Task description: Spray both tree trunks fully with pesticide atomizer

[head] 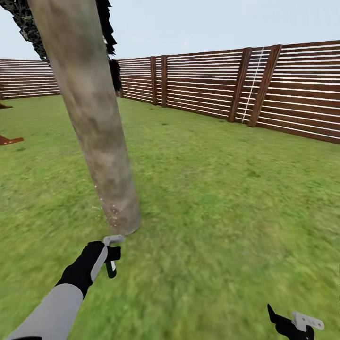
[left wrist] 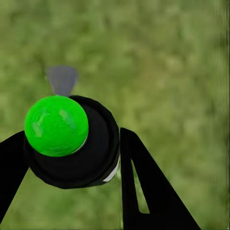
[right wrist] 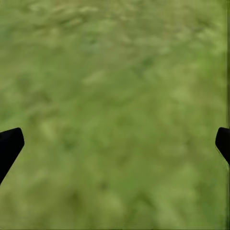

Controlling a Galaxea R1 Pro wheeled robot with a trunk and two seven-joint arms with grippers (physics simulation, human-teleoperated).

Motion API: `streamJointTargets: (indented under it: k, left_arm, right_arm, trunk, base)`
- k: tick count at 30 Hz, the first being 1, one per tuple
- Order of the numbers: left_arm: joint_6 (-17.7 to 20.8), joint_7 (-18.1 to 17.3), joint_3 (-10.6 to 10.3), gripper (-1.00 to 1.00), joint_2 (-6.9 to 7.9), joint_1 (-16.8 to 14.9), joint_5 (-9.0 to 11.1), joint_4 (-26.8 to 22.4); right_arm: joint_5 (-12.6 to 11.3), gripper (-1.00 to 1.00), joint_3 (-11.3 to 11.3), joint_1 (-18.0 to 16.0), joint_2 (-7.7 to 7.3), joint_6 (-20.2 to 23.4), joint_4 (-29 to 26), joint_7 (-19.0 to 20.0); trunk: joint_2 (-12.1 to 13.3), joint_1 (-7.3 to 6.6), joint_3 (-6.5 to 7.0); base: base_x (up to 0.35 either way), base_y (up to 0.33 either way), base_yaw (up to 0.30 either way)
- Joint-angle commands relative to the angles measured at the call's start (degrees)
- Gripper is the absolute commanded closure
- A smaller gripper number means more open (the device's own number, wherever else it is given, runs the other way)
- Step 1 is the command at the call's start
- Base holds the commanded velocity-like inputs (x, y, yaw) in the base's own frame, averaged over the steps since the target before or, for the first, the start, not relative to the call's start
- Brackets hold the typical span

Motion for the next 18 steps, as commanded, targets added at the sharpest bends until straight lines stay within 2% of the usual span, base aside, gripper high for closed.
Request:
streamJointTargets:
  k: [1,5,12,16,17,18]
  left_arm:
    - [0.0,0.0,0.0,1.0,-0.03,0.0,0.0,0.0]
    - [0.0,0.0,0.2,1.0,-0.04,0.0,-0.1,0.0]
    - [0.0,0.1,0.1,1.0,-0.13,0.0,-0.3,-0.1]
    - [0.1,0.1,-0.7,1.0,-0.42,-0.5,-0.5,-1.1]
    - [0.3,0.1,-0.7,1.0,-0.77,-0.7,-0.5,-1.2]
    - [0.8,0.1,-1.1,1.0,-2.32,-2.1,-0.5,-1.2]
  right_arm:
    - [0.0,-1.0,0.0,0.0,0.0,0.0,0.0,0.0]
    - [0.0,-1.0,0.0,0.0,0.0,0.0,0.0,0.0]
    - [0.0,-1.0,0.0,0.0,0.0,0.0,0.0,0.0]
    - [0.0,-1.0,0.0,0.0,0.0,0.0,0.0,0.0]
    - [0.0,-1.0,0.0,0.0,0.0,0.0,0.0,0.0]
    - [0.0,-1.0,0.0,0.0,0.0,0.0,0.0,0.0]
  trunk:
    - [0.0,0.0,0.0]
    - [0.0,0.0,0.0]
    - [0.0,0.0,0.0]
    - [0.0,0.0,0.0]
    - [0.0,0.0,0.0]
    - [0.0,0.0,0.0]
  base:
    - [0.067,-0.262,0.089]
    - [-0.054,-0.263,0.248]
    - [-0.241,-0.203,0.276]
    - [-0.106,-0.074,0.221]
    - [-0.011,-0.007,0.048]
    - [-0.002,-0.002,0.01]
